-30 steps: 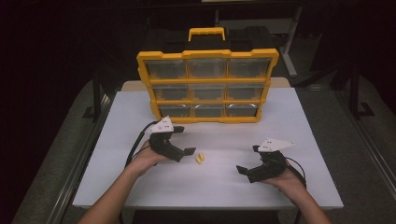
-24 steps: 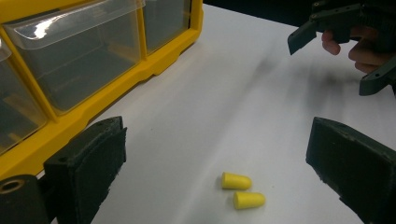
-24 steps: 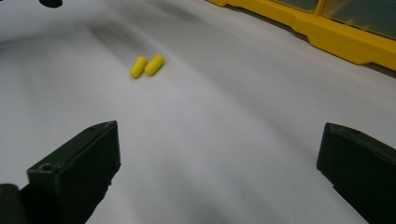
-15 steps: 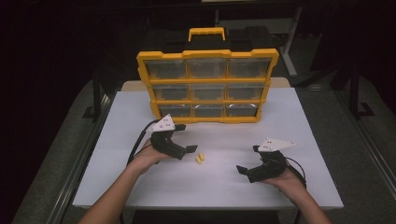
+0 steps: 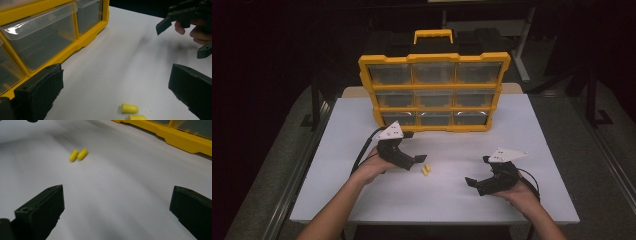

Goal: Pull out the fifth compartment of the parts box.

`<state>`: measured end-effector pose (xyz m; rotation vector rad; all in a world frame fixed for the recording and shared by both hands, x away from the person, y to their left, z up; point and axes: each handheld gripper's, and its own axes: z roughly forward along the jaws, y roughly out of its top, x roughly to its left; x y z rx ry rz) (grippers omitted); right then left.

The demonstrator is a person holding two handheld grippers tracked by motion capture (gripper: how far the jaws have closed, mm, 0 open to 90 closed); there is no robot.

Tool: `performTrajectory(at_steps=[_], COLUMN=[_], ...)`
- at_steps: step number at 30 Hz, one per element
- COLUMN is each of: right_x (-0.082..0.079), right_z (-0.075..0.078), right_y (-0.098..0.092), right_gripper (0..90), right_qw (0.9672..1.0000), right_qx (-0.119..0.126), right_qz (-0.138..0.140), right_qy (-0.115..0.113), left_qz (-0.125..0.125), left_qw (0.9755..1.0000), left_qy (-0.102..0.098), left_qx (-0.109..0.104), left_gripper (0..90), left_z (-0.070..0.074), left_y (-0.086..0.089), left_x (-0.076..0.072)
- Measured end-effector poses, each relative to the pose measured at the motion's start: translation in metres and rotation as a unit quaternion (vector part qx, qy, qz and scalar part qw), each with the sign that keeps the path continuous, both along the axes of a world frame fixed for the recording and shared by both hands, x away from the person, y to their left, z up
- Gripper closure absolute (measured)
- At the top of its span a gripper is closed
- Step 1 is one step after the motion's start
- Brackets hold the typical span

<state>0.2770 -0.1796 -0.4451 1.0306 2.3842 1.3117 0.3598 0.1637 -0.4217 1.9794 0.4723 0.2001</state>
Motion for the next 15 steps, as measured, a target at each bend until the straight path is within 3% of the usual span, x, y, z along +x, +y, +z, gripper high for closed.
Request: performTrajectory(at_steps=[15], right_x=[0.0003], right_z=[-0.0007], right_y=[0.0007], right_gripper=[0.0], right_qw=[1.0], right_qx=[-0.001], right_qz=[0.002], right_qy=[-0.001], left_qz=[0.005], left_qw=[1.0], left_qy=[0.001], left_qx=[-0.002], left_gripper=[0.0], left_z=[-0.0013], left_y=[-0.0069], left_x=[0.004])
